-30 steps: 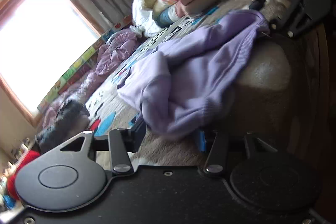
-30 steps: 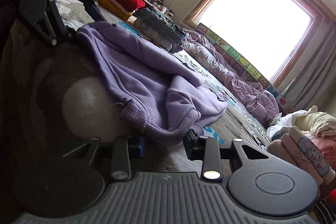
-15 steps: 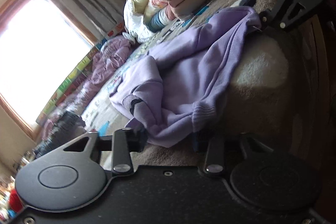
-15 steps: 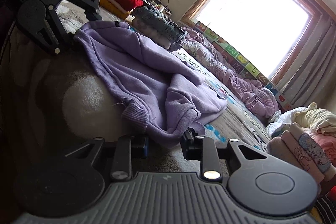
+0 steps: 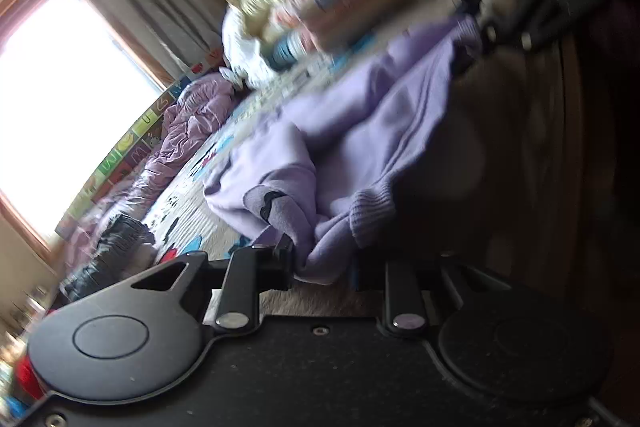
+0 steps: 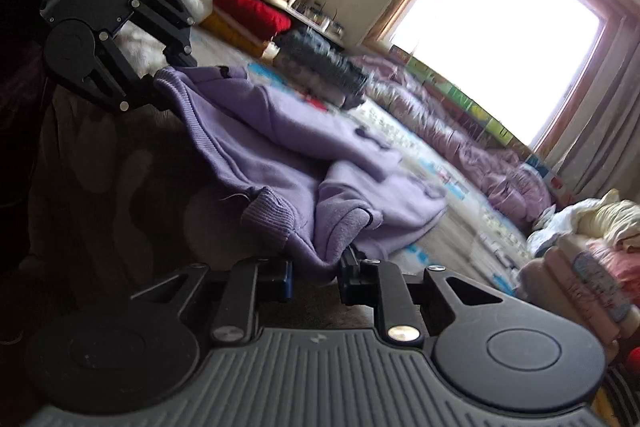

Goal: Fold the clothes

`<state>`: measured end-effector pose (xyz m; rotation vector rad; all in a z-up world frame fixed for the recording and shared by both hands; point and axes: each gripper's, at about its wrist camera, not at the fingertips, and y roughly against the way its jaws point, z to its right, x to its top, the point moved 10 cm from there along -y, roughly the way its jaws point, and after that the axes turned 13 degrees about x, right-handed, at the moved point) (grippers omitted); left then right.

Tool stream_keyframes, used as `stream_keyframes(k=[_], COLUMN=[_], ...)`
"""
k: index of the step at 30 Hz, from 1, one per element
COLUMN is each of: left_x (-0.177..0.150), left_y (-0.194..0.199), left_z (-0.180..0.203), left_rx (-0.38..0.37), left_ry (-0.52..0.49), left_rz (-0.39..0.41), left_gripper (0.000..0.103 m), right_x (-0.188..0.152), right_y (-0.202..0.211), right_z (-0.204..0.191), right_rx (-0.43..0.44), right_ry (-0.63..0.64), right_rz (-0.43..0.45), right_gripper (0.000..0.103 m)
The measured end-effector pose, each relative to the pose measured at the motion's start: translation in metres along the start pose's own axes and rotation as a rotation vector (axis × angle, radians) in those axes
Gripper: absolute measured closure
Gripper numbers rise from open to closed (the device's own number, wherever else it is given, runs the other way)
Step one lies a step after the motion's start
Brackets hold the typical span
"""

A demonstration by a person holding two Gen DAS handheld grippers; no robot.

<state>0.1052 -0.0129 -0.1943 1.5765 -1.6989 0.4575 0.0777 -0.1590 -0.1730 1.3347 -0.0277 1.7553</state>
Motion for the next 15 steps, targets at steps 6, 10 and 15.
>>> stream_keyframes(k=[6, 10, 15], left_x=[0.024, 0.038, 0.061], left_y=[0.003, -0.007, -0.028], left_z=[-0.044, -0.07, -0.1], left_rx=[-0.051, -0.088, -0.144], left_ry=[0.294, 0.432, 0.551], left_rz=[0.03, 0.028, 0.034], left_gripper=[0.081, 0.08, 0.079], right_x=[0.03, 0.048, 0.064], right_y=[0.028, 0.034, 0.038], right_z=[0.03, 0.053, 0.085], right_rx=[-0.056, -0.073, -0.088], right_ry=[-0.088, -0.143, -0.222], right_rz=[0.146, 0.231, 0.326], right_gripper=[0.081, 0.081, 0.081])
